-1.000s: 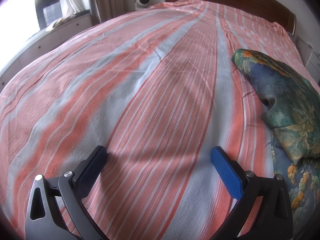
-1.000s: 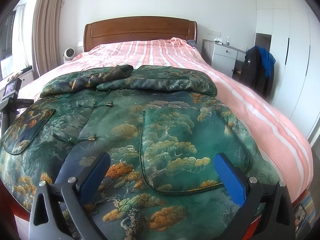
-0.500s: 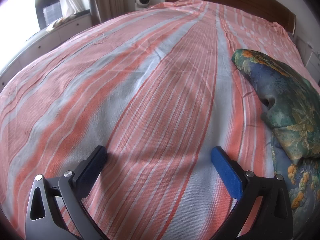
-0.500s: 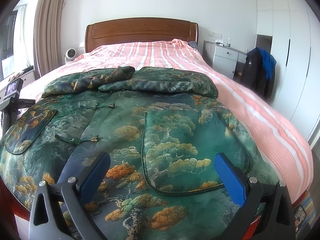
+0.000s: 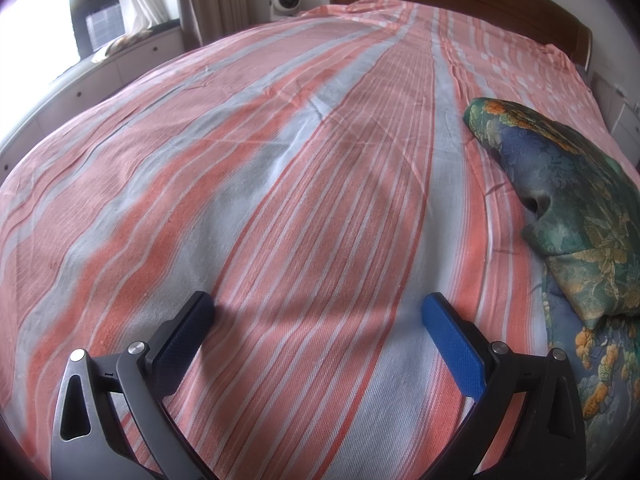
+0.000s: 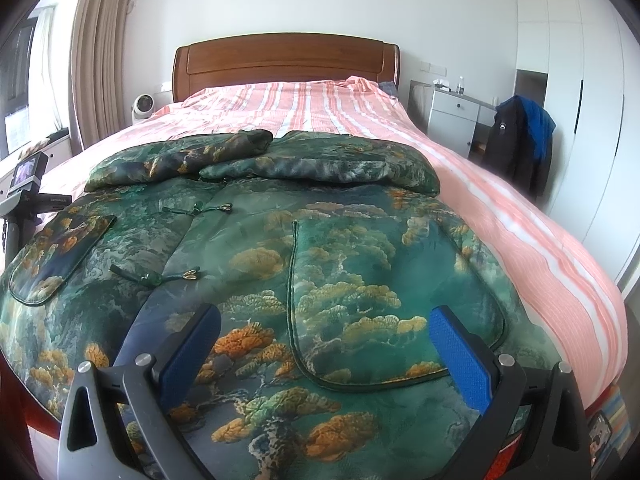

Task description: Fold large clothes

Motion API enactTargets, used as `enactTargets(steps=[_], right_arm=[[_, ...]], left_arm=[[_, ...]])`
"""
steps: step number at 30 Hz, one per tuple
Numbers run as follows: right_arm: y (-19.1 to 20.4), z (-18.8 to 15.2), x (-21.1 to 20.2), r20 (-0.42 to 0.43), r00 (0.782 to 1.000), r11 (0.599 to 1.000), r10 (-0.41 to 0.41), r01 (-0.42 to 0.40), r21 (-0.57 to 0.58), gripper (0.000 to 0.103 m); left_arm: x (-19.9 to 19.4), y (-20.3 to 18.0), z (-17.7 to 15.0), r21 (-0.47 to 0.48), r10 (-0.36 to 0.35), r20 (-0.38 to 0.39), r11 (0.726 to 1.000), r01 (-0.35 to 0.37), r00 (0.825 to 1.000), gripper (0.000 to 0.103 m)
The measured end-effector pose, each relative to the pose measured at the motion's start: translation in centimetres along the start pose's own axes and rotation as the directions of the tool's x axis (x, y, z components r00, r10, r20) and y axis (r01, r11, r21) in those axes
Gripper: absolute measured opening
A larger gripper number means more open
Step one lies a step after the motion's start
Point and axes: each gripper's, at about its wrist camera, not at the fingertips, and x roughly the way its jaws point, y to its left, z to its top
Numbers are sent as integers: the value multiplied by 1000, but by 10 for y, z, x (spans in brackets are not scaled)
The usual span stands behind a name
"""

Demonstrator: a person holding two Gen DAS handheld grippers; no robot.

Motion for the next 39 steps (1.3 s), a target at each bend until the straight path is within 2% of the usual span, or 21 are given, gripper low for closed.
enactTargets(steps=[39], right_arm=[[0,-2,10,-27,1000,1000,1,-1,2,102]], left_arm=[[0,0,0,0,0,0,1000,0,1000,103]])
